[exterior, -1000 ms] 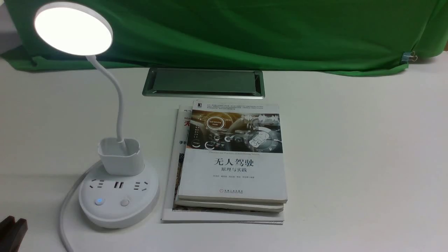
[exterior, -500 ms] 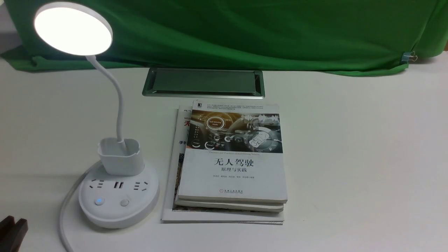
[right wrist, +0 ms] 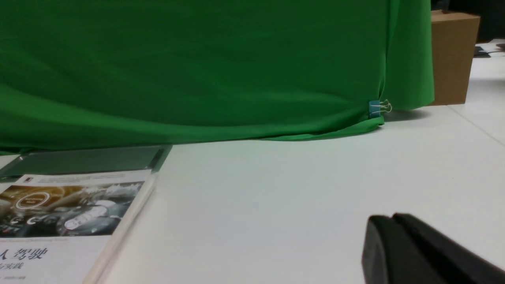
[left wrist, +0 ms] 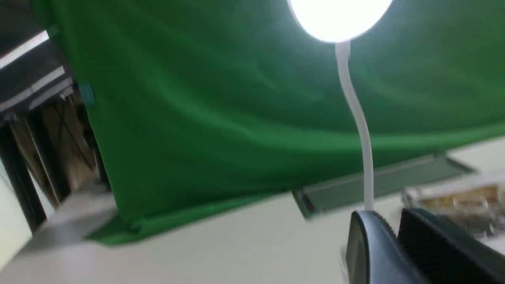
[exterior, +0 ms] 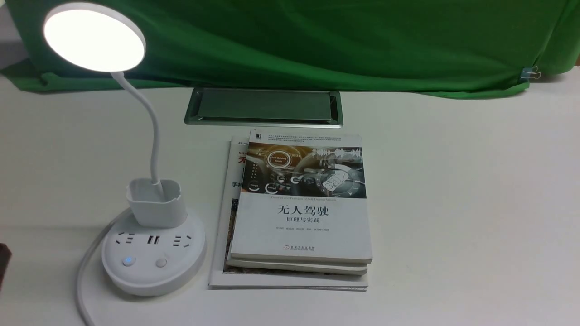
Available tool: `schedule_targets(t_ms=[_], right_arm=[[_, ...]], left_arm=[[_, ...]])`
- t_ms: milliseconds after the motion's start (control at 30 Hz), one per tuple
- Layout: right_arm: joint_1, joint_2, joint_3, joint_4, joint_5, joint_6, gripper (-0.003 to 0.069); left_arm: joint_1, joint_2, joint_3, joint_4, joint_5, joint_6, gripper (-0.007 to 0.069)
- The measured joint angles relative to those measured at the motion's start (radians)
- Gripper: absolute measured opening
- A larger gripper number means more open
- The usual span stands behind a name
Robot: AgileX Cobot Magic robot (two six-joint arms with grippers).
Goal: Turn off the desk lamp on the white desktop by hand.
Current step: 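Press the power button on the round power strip under the lamp with the left gripper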
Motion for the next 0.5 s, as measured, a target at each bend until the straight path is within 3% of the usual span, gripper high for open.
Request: schedule_targets(t_ms=[100, 200, 267, 333, 400, 500], right_arm=[[0.0, 0.0, 0.0, 0.0, 0.0, 0.0, 0.0036], [0.0, 0.0, 0.0, 0.0, 0.0, 0.0, 0.0036], [0.0, 0.0, 0.0, 0.0, 0.0, 0.0, 0.0036], [0.0, 0.0, 0.0, 0.0, 0.0, 0.0, 0.0036], [0.0, 0.0, 0.0, 0.0, 0.0, 0.0, 0.0036], [0.0, 0.0, 0.0, 0.0, 0.001, 0.0, 0.0036]], left_arm=[[0.0, 0.0, 0.0, -0.019, -0.029, -0.025, 0.0091], [0.0, 0.0, 0.0, -0.135, -0.12, -0.205, 0.0092], [0.0, 0.0, 0.0, -0.193, -0.271, -0.348, 0.0095], [0.0, 0.01, -0.019, -0.203, -0.331, -0.406, 0.0099], [0.0, 0.035, -0.071, -0.199, -0.309, -0.425, 0.01], [0.0, 0.132, -0.281, -0.165, -0.126, -0.444, 0.0104]])
